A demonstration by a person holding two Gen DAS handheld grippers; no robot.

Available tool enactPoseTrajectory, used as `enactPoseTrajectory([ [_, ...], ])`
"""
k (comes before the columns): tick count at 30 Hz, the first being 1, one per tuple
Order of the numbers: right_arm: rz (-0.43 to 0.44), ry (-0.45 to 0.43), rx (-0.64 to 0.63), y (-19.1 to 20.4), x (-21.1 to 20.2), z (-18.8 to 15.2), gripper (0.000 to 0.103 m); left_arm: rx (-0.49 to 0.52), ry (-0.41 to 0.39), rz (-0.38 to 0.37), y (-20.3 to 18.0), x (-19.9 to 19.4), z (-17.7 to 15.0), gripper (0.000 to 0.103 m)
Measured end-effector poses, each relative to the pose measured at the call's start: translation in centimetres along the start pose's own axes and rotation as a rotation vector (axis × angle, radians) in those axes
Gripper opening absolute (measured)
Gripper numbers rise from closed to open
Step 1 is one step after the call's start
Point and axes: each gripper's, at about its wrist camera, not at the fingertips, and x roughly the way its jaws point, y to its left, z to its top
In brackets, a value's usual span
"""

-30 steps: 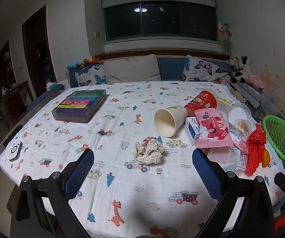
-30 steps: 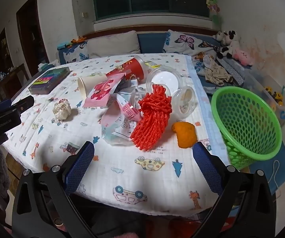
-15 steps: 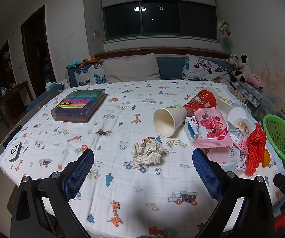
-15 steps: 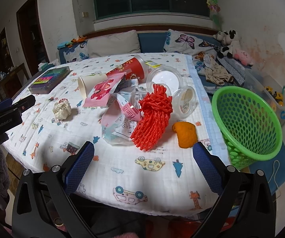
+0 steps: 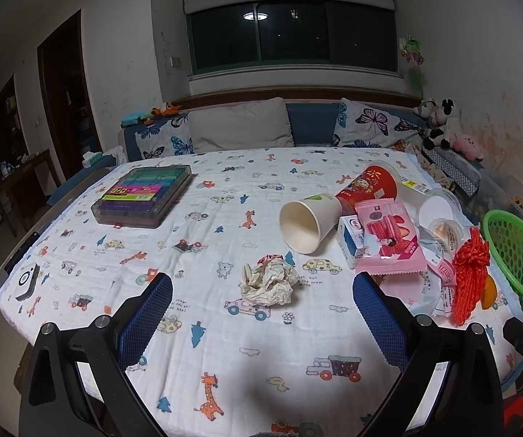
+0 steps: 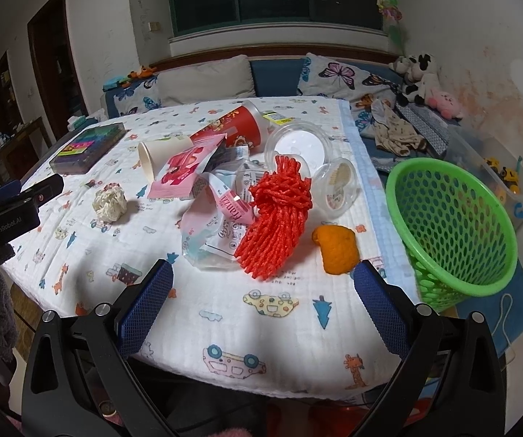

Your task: Collect trash

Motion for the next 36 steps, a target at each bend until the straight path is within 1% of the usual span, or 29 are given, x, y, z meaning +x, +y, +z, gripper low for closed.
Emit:
enactPoseTrajectory([
  [18, -0.001, 0.009, 0.001, -0.6, 1.0, 0.6, 0.098, 0.008, 0.016, 0.007, -0.5, 1.4, 0.5, 0.096],
  [24, -0.007, 0.006, 0.008, -1.3, 1.7, 1.3, 0.097, 0.013, 0.024, 0.008, -0.6, 2.3, 1.0, 0.096],
  [29, -0.012, 0.010, 0.008, -2.1, 2.9, 2.0, 0.093, 0.019, 0.033, 0.002, -0.7, 2.9, 1.5, 0.096],
  [36, 0.014, 0.026, 0.014, -3.3, 5.4, 3.3, 0.084, 0.027, 0.057, -0.026, -0.9, 4.1, 2.1, 0.096],
])
